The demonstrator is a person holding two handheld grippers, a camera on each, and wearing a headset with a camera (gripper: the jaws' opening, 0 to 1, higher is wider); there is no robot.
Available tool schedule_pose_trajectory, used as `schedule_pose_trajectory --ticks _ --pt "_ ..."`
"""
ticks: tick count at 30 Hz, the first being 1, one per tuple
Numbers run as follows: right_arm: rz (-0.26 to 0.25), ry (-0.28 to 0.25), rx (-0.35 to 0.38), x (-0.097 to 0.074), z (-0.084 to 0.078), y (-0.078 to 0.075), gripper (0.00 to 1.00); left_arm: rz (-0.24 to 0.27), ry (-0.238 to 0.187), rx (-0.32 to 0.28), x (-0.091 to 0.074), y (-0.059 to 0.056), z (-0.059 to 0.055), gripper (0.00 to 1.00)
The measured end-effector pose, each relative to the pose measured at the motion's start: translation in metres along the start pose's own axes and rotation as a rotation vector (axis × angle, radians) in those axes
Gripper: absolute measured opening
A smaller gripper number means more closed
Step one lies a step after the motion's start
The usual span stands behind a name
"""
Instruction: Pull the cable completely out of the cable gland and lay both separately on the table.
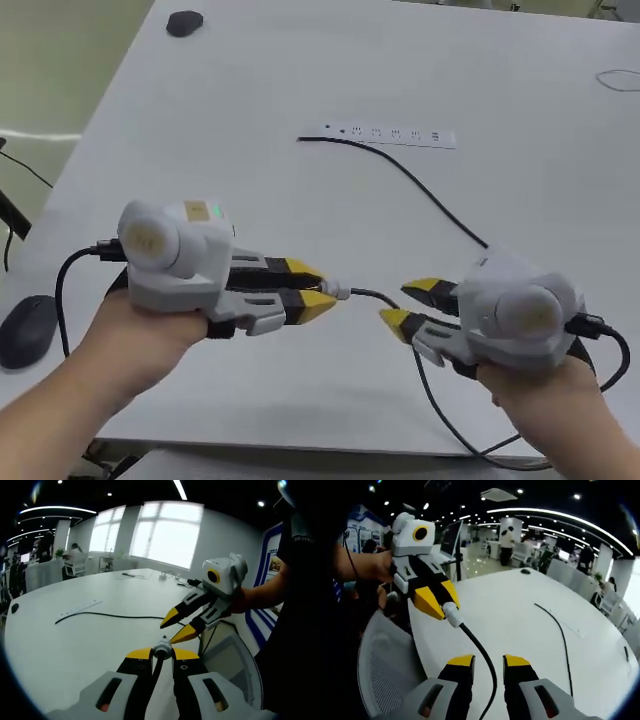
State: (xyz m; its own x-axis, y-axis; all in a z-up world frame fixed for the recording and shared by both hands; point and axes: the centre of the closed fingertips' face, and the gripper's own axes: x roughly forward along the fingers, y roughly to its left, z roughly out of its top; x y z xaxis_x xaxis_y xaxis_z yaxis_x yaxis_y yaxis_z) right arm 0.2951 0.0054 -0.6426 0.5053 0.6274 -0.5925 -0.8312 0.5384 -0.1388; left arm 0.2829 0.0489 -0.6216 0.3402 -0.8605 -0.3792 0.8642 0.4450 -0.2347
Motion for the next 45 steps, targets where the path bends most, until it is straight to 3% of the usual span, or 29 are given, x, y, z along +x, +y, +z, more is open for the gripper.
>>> schedule_pose_trajectory --ticks 5,15,26,33,45 --pt "0.041 0.003 -0.166 0.008 0.015 0.018 0.12 0.002 -0.002 -0.001 -0.001 -0.002 0.0 0.15" --pt "0.053 -0.007 -0.231 0.012 0.02 0.028 0.03 -0.001 -0.003 -0.006 -0.002 -0.006 0.0 0.15" --pt "0.052 -0.02 -0.162 0.013 0.017 0.031 0.02 0.005 -0.006 -0.006 -0.004 -0.01 -0.003 0.15" --pt "0.029 0.003 -0.033 0.012 0.005 0.021 0.01 0.009 -0.014 -0.002 -0.004 -0.009 -0.001 0.15" --pt "0.004 -0.008 0.116 0.009 -0.006 0.011 0.01 0.009 -0.028 0.01 -0.004 -0.01 0.003 0.15"
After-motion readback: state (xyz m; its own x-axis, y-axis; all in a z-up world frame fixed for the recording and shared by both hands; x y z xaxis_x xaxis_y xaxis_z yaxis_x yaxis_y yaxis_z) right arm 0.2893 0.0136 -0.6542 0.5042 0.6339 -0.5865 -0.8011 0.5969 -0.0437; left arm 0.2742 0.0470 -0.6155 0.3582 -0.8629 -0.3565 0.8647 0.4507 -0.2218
